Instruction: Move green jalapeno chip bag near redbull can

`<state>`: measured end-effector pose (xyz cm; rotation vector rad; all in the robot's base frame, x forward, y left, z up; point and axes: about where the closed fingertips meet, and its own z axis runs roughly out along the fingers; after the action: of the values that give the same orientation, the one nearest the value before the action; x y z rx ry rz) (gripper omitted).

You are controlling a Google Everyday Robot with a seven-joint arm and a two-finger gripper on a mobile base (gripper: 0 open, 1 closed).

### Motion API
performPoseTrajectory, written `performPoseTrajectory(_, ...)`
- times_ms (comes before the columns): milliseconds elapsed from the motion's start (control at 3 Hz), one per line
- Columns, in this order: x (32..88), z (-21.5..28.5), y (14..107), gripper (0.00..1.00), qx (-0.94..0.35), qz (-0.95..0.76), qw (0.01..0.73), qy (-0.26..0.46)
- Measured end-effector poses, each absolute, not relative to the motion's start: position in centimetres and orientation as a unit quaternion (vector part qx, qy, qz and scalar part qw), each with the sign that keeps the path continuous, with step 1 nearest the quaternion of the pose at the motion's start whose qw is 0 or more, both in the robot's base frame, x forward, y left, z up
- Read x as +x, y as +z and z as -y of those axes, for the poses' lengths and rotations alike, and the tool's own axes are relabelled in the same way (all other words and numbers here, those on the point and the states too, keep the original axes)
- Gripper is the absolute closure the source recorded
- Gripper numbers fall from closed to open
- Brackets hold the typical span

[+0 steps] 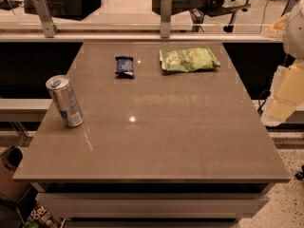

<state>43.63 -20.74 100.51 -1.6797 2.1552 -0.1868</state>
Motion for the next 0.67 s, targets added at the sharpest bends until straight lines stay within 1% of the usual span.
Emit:
performPoseTrajectory(333,43.6,20.7,100.5,0.00,-0.601,-0.771,0.200,-0.067)
performPoseTrajectory(667,45.9,21.0,100.9,0.00,-0.601,-0.767,0.215,-0.064)
